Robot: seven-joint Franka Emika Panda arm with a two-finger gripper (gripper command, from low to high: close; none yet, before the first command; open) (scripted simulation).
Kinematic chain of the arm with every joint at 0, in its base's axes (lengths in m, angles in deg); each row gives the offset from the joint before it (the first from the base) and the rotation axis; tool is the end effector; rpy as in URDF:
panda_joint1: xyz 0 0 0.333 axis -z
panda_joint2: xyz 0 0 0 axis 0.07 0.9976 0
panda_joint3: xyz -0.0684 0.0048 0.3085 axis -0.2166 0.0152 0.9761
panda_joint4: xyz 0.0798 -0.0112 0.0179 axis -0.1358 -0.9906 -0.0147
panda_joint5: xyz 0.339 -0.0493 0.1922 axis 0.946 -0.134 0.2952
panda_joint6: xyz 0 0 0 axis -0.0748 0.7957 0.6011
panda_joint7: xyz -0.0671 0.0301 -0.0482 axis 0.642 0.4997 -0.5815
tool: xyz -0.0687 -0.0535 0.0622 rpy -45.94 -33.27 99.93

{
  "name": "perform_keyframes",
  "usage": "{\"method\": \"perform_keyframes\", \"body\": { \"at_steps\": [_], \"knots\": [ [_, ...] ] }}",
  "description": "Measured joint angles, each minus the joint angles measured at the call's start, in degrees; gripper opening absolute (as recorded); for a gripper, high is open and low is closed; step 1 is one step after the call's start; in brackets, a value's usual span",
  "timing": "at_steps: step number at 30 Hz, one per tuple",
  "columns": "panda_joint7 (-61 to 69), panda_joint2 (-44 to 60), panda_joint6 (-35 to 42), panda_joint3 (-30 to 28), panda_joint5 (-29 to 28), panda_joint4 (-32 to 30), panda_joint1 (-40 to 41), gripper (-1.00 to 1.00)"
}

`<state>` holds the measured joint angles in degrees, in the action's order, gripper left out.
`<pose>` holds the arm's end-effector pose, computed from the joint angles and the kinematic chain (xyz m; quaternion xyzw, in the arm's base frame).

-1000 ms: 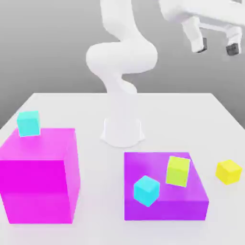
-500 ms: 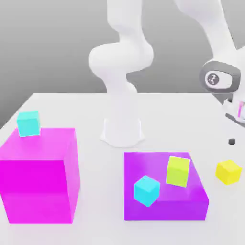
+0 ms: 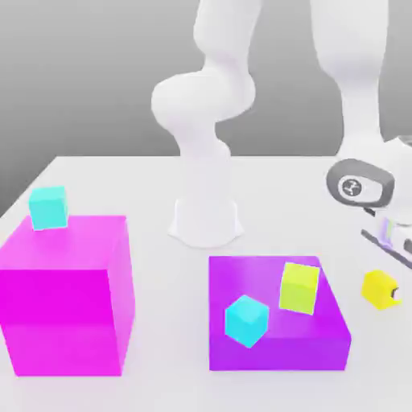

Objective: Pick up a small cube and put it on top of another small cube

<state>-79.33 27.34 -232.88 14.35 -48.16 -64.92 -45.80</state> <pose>0.2489 0.3463 0.1620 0.8337 0.5523 -0.0006 0.0004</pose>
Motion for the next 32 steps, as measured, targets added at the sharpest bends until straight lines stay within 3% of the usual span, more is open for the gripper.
{"method": "perform_keyframes", "body": {
  "at_steps": [3, 6, 8, 24, 26, 29, 30, 32],
  "knots": [
    [3.4, -6.2, 4.9, 1.9, 4.1, -1.0, 1.8, -1.0],
    [8.2, -12.6, 11.4, -2.2, 5.0, -0.2, 8.9, -1.0],
    [11.2, -16.7, 15.8, -4.4, 4.7, 0.6, 16.0, -1.0],
    [29.2, -43.6, 45.4, -30.1, -2.8, 4.5, 43.3, -1.0],
    [31.5, -45.2, 47.2, -34.3, -4.2, 4.6, 47.4, -1.0],
    [33.7, -43.4, 42.4, -39.0, -5.8, 1.5, 50.5, -1.0],
    [33.9, -43.0, 41.4, -39.5, -5.9, 0.9, 50.7, 1.0],
    [33.9, -43.0, 41.4, -39.5, -5.9, 0.9, 50.7, 1.0]
  ]
}}
